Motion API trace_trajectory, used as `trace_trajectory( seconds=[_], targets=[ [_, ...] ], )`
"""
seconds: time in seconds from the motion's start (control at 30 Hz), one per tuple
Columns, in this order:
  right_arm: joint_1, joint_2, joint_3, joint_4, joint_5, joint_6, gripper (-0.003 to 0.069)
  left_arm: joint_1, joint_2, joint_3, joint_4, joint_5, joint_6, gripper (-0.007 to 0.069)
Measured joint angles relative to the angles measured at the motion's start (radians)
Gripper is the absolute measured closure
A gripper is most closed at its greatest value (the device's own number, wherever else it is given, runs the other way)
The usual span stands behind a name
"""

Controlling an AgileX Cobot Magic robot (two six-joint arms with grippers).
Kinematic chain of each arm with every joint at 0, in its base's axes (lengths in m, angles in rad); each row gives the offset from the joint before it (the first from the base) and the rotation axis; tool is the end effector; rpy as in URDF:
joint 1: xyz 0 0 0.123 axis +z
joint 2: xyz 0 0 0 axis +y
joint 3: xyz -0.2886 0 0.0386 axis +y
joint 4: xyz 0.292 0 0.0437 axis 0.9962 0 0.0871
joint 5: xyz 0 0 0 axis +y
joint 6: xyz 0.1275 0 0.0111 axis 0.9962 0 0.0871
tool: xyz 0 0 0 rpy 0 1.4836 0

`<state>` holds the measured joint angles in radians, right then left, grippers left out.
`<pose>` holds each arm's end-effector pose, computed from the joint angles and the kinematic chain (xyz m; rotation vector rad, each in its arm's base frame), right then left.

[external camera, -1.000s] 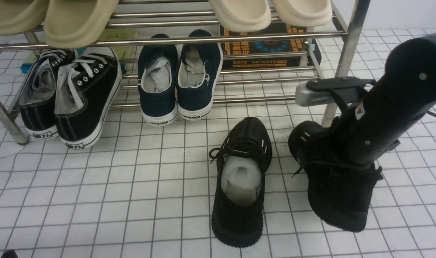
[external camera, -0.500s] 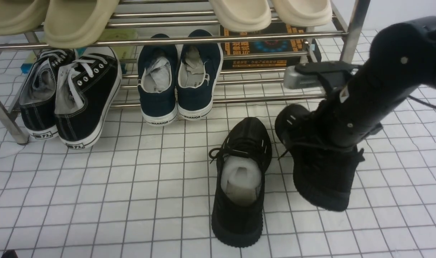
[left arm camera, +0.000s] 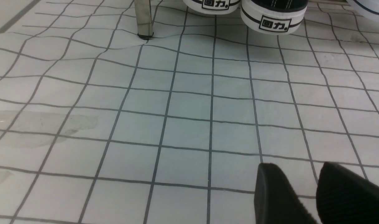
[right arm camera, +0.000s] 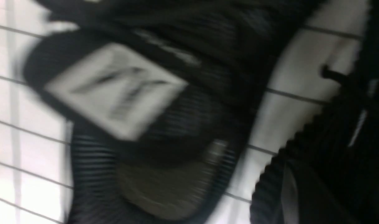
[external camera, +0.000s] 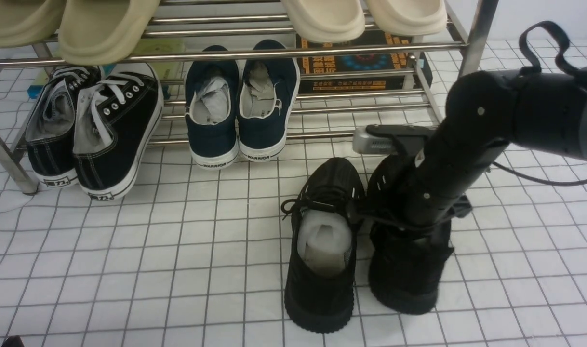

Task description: Take the shoes off the shelf with your hand from the white checkered tablecloth.

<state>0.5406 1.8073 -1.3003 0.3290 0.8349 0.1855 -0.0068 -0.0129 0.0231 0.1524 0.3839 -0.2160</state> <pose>0.3473 0.2442 0.1739 -0.2489 2.8873 0.5432 0.1253 0.0064 0.1604 -0.1026 1.8704 -0.0027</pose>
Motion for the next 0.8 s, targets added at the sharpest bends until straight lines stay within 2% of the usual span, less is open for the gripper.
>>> trace_trajectory(
  seconds=[0.03,0.23,0.33,0.43,0.5,0.57,0.8],
  targets=[
    [0.002,0.000,0.000,0.003,-0.004,0.000,0.0573,0.000,0.000,0.000,0.000,0.000,0.000,0.0385],
    [0.031,0.000,-0.005,0.015,-0.025,-0.007,0.0387,0.000,0.000,0.000,0.000,0.000,0.000,0.0385],
    [0.024,0.000,-0.042,0.013,0.064,-0.017,0.0316,0.000,0.000,0.000,0.000,0.000,0.000,0.0385],
    [0.010,-0.007,-0.109,-0.013,0.182,-0.052,0.0294,0.000,0.000,0.000,0.000,0.000,0.000,0.0385],
    [0.001,-0.022,-0.155,-0.043,0.261,-0.071,0.0303,0.000,0.000,0.000,0.000,0.000,0.000,0.0385],
    [-0.007,-0.054,-0.214,-0.099,0.340,-0.079,0.0342,0.000,0.000,0.000,0.000,0.000,0.000,0.0385],
    [-0.008,-0.283,-0.249,-0.304,0.394,-0.086,0.0612,0.000,0.000,0.000,0.000,0.000,0.000,0.0385]
  ],
)
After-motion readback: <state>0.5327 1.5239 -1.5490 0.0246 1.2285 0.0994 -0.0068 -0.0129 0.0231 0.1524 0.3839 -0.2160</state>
